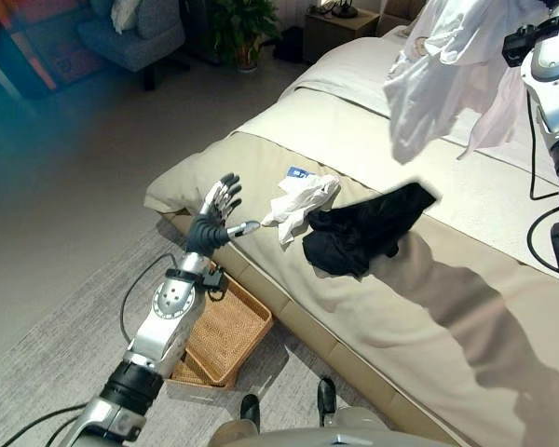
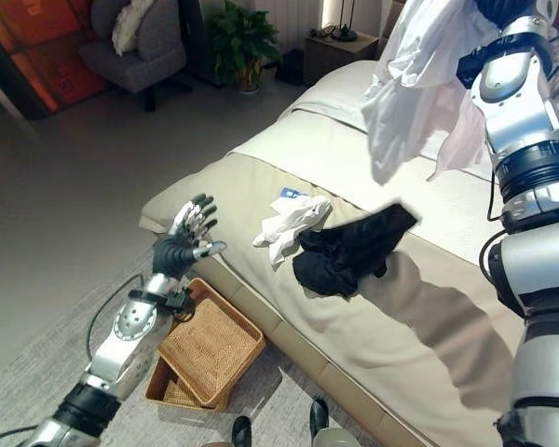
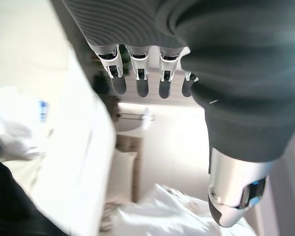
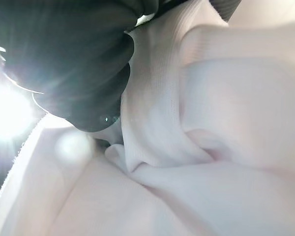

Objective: Pick up clothes into the bucket

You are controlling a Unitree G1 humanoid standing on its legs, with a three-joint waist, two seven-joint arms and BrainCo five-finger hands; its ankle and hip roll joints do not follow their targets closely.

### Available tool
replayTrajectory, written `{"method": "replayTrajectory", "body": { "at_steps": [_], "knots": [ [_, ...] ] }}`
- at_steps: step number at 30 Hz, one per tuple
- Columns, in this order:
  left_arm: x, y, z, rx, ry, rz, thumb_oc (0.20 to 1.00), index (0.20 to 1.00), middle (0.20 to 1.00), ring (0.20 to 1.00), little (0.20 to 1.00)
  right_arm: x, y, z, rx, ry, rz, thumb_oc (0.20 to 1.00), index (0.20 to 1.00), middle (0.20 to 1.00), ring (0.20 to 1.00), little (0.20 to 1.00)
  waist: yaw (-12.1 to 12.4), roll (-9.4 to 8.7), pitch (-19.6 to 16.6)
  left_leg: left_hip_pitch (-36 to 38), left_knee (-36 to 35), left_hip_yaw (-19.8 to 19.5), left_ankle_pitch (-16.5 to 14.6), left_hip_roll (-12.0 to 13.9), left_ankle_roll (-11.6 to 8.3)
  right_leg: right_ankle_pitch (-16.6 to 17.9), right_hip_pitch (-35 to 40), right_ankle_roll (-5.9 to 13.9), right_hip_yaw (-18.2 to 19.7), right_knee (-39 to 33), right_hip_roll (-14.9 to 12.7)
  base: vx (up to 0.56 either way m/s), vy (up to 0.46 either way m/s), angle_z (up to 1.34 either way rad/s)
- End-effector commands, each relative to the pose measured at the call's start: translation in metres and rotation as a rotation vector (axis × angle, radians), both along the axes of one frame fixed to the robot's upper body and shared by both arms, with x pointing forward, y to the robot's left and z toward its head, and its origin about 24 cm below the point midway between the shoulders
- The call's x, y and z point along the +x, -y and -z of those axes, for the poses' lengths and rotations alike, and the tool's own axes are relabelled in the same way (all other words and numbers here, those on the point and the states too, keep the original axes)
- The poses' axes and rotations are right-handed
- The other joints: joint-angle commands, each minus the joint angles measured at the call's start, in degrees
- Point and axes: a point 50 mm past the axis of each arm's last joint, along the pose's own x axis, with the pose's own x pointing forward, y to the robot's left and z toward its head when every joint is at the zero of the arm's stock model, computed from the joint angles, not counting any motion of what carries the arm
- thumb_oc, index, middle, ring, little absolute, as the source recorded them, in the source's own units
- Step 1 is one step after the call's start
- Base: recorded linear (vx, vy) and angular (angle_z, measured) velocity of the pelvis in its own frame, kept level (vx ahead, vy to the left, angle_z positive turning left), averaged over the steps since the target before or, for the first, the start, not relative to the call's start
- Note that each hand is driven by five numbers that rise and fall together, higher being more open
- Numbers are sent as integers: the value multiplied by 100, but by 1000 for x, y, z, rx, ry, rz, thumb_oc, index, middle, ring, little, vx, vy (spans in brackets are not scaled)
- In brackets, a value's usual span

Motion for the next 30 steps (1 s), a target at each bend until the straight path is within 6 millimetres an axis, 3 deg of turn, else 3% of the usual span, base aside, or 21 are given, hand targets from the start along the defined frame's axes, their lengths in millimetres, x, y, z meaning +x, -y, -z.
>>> {"method": "replayTrajectory", "body": {
  "at_steps": [1, 2, 3, 4, 5, 11, 17, 22, 24, 26, 30],
  "knots": [
    [-11, -2, 8, 23, -25, 28, 1000, 1000, 1000, 1000, 1000, -18, 20, -24, 14, 104, 51, 413, 413, 413, 413, 413, 117, -344, -590, -59, 280, 13, -370, -94, -22, -325, 119, 390, -209, 365, -322, 0, 0, 0],
    [-13, -4, 11, 30, -40, 27, 1000, 1000, 1000, 1000, 1000, -16, 25, -19, 11, 70, 69, 1000, 1000, 1000, 1000, 1000, 122, -343, -586, -60, 270, 7, -363, -93, -20, -322, 115, 390, -218, 360, -320, 0, 0, 0],
    [-15, -5, 15, 34, -55, 26, 1000, 1000, 1000, 1000, 1000, -15, 29, -13, 23, 46, 82, 1000, 1000, 1000, 1000, 1000, 135, -337, -573, -65, 272, 5, -360, -92, -20, -321, 113, 390, -223, 359, -319, 0, 0, 0],
    [-18, -7, 19, 41, -73, 22, 1000, 1000, 1000, 1000, 1000, -12, 36, -5, 19, -12, 100, 351, 351, 351, 351, 351, 154, -345, -565, -79, 284, -5, -358, -90, -21, -323, 112, 387, -235, 358, -319, 0, 0, 0],
    [-20, -10, 23, 43, -94, 15, 1000, 1000, 1000, 1000, 1000, -11, 43, 4, 22, -59, 124, 200, 200, 200, 200, 200, 167, -345, -547, -87, 290, -21, -357, -90, -19, -323, 111, 385, -241, 357, -320, -12, -4, 5],
    [-34, -22, 42, 49, -185, -33, 1000, 1000, 1000, 1000, 1000, -9, 58, 23, 77, -140, 174, 200, 200, 200, 200, 200, 219, -342, -473, -129, 341, -90, -365, -87, -9, -345, 115, 367, -277, 371, -319, -3, -4, 7],
    [-37, -27, 44, 42, -195, -60, 1000, 1000, 1000, 1000, 1000, -7, 51, 27, 81, -106, 126, 200, 200, 200, 200, 200, 247, -348, -416, -149, 360, -137, -370, -84, -7, -366, 120, 367, -286, 373, -311, 2, -1, 2],
    [-20, -23, 16, 83, -62, -44, 1000, 1000, 1000, 1000, 1000, 1, 8, 32, 10, -52, -75, 200, 200, 200, 200, 200, 182, -345, -445, -93, 362, -109, -391, -71, -15, -407, 185, 365, -270, 370, -297, 0, 0, 0],
    [-13, -19, 5, 80, -13, -38, 1000, 1000, 1000, 1000, 1000, 0, -1, 40, -14, -52, -128, 200, 200, 200, 200, 200, 155, -345, -461, -53, 362, -106, -411, -63, -12, -433, 216, 360, -271, 382, -296, 0, 0, 0],
    [0, -9, -18, 70, 88, -16, 1000, 1000, 1000, 1000, 1000, -2, -20, 58, -48, -66, -241, 200, 200, 200, 200, 200, 90, -332, -485, 12, 360, -90, -441, -53, -4, -465, 256, 359, -271, 399, -298, 13, -3, 2],
    [10, 3, -35, 96, 164, 19, 1000, 1000, 1000, 1000, 1000, -8, -29, 74, -61, -85, -316, 200, 200, 200, 200, 200, 57, -329, -507, 67, 355, -82, -468, -48, 0, -488, 312, 360, -280, 393, -300, 4, -1, 1]
  ]
}}
